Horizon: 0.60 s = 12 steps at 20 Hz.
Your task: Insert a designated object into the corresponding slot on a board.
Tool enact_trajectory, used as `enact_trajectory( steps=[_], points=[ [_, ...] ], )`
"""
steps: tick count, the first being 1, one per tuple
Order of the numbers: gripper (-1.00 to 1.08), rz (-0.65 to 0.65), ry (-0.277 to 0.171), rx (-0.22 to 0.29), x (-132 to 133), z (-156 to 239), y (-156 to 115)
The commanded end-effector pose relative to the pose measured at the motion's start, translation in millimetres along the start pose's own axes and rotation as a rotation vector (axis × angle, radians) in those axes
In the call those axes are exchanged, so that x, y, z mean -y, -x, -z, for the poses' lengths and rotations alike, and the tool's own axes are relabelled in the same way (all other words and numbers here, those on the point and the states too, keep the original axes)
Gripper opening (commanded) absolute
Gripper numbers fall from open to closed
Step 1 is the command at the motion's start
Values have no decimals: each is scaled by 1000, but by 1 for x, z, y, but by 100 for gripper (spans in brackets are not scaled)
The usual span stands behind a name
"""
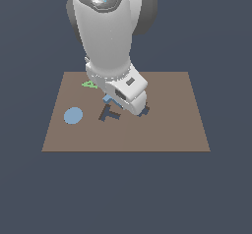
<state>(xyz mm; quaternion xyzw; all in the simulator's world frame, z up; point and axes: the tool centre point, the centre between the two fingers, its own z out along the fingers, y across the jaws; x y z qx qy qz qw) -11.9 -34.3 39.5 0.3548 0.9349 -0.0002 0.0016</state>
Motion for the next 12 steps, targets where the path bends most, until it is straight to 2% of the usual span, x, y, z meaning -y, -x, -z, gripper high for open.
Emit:
enact_trajectory(
  steps=[1, 12],
  points=[
    [-100, 74, 0, 0, -2, 0, 9],
    [-100, 300, 0, 0, -11, 1, 35]
  ],
)
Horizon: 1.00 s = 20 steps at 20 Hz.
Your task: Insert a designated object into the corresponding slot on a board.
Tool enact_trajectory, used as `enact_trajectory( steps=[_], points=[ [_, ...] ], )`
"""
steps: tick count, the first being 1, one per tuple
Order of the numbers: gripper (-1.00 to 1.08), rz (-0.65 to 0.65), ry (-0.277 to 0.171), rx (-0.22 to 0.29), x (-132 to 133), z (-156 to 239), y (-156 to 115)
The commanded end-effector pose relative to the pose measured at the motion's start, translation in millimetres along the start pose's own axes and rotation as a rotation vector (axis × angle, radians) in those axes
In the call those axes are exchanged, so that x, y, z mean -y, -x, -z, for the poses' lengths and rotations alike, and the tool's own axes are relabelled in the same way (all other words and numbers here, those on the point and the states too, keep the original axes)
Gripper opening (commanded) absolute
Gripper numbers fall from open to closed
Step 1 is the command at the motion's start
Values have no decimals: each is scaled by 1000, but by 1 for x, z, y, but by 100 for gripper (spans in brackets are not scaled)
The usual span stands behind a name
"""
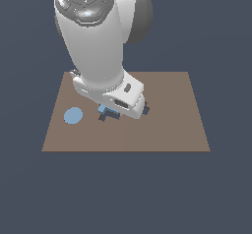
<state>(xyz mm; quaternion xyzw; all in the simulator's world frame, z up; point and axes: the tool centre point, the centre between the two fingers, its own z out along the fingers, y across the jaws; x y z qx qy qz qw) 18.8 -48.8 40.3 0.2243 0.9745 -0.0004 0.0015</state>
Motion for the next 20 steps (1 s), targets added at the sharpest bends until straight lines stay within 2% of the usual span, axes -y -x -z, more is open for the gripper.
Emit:
enact_trajectory(
  steps=[1, 9, 20],
  points=[
    [-100, 41, 0, 0, -1, 0, 5],
    [-100, 111, 0, 0, -4, 0, 13],
    [-100, 115, 0, -1, -5, -6, 14]
  ],
)
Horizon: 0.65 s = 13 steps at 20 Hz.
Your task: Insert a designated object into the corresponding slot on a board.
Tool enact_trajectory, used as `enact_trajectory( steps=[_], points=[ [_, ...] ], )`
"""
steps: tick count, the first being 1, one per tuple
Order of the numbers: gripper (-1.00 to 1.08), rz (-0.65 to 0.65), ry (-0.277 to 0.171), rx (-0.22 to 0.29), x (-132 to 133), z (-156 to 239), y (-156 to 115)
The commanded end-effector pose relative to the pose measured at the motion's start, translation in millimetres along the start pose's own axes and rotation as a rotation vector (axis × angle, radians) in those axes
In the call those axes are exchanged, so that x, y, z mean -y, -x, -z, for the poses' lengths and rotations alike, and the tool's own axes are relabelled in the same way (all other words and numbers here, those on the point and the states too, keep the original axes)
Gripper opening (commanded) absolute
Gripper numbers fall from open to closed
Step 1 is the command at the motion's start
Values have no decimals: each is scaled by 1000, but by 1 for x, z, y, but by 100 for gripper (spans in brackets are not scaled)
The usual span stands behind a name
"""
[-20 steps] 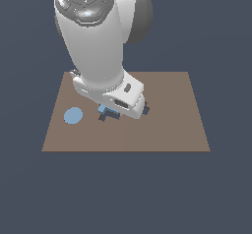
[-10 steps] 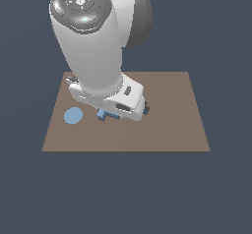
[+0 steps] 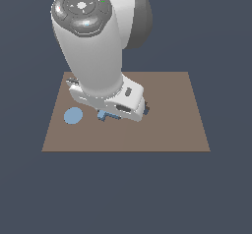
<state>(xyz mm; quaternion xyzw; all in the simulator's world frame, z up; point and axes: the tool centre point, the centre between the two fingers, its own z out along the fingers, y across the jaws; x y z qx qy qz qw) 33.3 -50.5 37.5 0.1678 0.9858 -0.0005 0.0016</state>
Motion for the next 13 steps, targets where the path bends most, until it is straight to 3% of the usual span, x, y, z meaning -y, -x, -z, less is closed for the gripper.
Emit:
enact_trajectory(
  steps=[1, 3, 4, 13],
  points=[
    [-100, 0, 0, -1, 0, -5, 0],
    [-100, 0, 0, -1, 0, -7, 0],
    [100, 0, 0, -1, 0, -7, 0],
    [100, 0, 0, -1, 0, -7, 0]
  ],
)
